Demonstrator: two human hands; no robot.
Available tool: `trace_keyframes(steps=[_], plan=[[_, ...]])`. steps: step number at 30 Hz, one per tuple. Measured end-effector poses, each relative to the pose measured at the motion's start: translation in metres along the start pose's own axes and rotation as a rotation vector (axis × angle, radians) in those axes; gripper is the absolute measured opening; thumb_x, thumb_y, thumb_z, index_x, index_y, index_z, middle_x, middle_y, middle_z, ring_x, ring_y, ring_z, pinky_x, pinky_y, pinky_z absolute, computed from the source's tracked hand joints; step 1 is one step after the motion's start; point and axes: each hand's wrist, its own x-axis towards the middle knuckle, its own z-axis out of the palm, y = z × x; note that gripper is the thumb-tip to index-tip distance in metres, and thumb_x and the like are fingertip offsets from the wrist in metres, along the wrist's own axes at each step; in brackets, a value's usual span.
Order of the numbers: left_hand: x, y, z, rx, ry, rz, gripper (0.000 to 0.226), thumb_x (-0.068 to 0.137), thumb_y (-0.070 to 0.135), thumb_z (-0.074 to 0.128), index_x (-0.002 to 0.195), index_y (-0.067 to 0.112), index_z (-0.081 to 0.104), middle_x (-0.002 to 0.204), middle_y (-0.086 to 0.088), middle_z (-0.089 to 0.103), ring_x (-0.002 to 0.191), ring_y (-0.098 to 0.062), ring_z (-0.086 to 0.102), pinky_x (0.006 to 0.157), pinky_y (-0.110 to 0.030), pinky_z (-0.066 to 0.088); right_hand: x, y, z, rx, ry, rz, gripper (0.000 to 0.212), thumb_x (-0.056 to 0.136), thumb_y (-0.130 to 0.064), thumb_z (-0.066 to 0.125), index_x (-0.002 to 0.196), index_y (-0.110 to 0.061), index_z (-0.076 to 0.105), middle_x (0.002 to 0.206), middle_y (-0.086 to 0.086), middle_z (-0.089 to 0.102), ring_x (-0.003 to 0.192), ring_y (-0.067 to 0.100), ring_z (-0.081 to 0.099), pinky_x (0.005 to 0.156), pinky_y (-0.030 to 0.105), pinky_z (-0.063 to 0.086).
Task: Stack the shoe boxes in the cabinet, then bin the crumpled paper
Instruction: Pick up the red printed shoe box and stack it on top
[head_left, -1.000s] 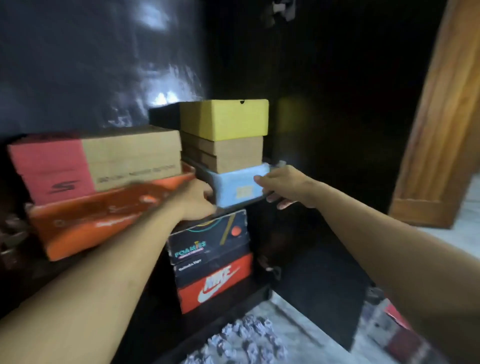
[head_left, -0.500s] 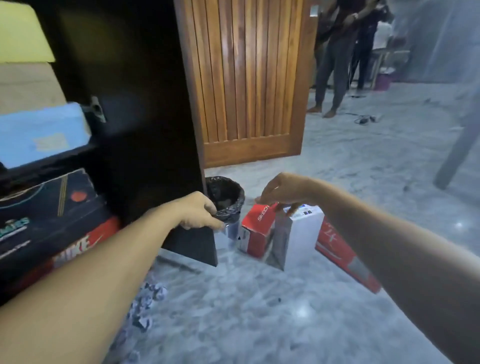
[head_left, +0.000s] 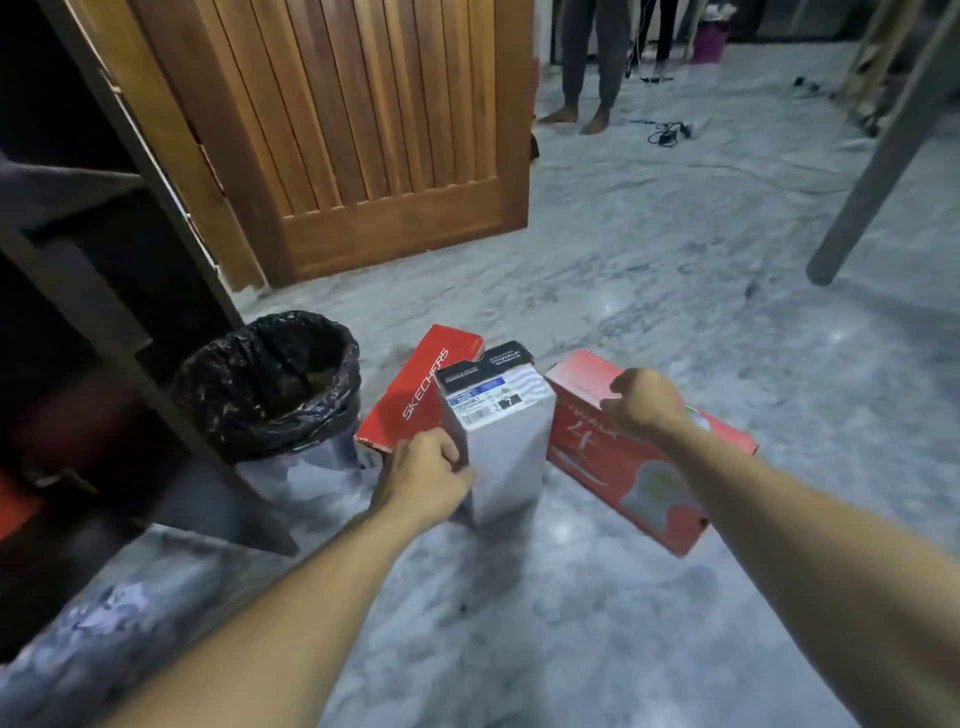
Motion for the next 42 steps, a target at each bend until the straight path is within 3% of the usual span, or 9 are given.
trace_keyframes(steps=[3,9,13,18,22,27,34,38,42], plan=[[0.014,0.018,0.047,0.038,-0.172,0.126,0.018,0.068,0.034,0.074,0.071,0.021,0.062,0.071,0.008,0.062,0.081,-0.022,0.066,0.075,-0.027,0.048,0.022,0.045,0.011,-0.096,-0.001,0.079,0.047,0.078,-0.041,0.069,0.114,-0.011,0.064,0.121,0.016,0.063,0.114,0.034,0.057,0.095,0.040,0.048],[0.036,0.048,0.121,0.020,-0.319,0.206,0.046,0.080,0.030,0.074,0.122,0.017,0.062,0.113,0.000,0.064,0.106,-0.020,0.061,0.089,-0.024,0.045,0.046,0.133,0.035,-0.312,-0.185,0.193,0.078,0.055,-0.063,0.064,0.124,-0.049,0.030,0.140,0.011,0.030,0.136,0.043,0.019,0.098,0.067,0.032],[0.052,0.063,0.146,0.024,-0.311,0.231,0.046,0.075,0.029,0.074,0.119,0.020,0.061,0.113,0.002,0.064,0.109,-0.022,0.060,0.091,-0.030,0.048,0.048,0.159,0.016,-0.309,-0.172,0.092,0.085,0.058,-0.058,0.054,0.139,-0.048,0.031,0.135,0.014,0.042,0.128,0.043,0.037,0.104,0.051,0.035],[0.070,0.071,0.170,-0.001,-0.251,0.249,0.085,0.053,0.050,0.070,0.130,0.021,0.045,0.125,-0.002,0.052,0.120,-0.022,0.051,0.101,-0.041,0.044,0.062,0.185,-0.031,-0.272,-0.303,0.045,0.077,0.074,-0.027,0.076,0.143,-0.038,0.043,0.146,0.001,0.049,0.129,0.024,0.051,0.104,0.030,0.041],[0.067,0.064,0.190,-0.029,-0.268,0.164,0.107,0.056,0.046,0.086,0.137,0.007,0.029,0.138,-0.012,0.037,0.134,-0.027,0.036,0.109,-0.041,0.034,0.058,0.209,-0.057,-0.225,-0.441,0.112,0.071,0.071,-0.033,0.084,0.135,-0.034,0.055,0.138,0.000,0.056,0.123,0.018,0.055,0.103,0.029,0.042],[0.061,0.044,0.215,-0.137,-0.337,0.141,0.112,0.043,0.048,0.080,0.140,0.023,0.030,0.135,0.000,0.048,0.125,-0.022,0.048,0.103,-0.042,0.044,0.039,0.244,-0.041,0.133,-0.109,0.286,0.083,0.054,-0.044,0.092,0.128,-0.020,0.063,0.115,0.005,0.066,0.110,0.022,0.062,0.099,0.033,0.049],[0.069,0.047,0.211,-0.346,-0.420,0.052,0.101,0.056,0.014,0.087,0.140,0.030,0.034,0.112,0.011,0.063,0.105,-0.016,0.061,0.082,-0.023,0.050,-0.005,0.255,0.015,0.256,0.094,0.431,0.107,0.079,-0.058,0.067,0.153,-0.022,0.000,0.140,0.022,0.049,0.128,0.042,0.046,0.102,0.043,0.040],[0.068,0.050,0.212,-0.410,-0.463,0.008,0.100,0.052,0.009,0.086,0.138,0.024,0.039,0.107,0.007,0.066,0.099,-0.016,0.063,0.071,-0.013,0.046,-0.030,0.253,0.037,0.336,0.073,0.579,0.112,0.068,-0.067,0.070,0.150,-0.021,0.008,0.137,0.016,0.051,0.120,0.043,0.051,0.069,0.048,0.058],[0.061,0.052,0.207,-0.410,-0.460,-0.011,0.080,0.068,-0.009,0.078,0.119,0.039,0.040,0.092,0.016,0.060,0.093,-0.016,0.061,0.060,-0.011,0.044,-0.050,0.250,0.041,0.440,0.182,0.582,0.101,0.064,-0.059,0.078,0.143,-0.019,0.029,0.133,0.008,0.056,0.124,0.033,0.051,0.097,0.047,0.048]])
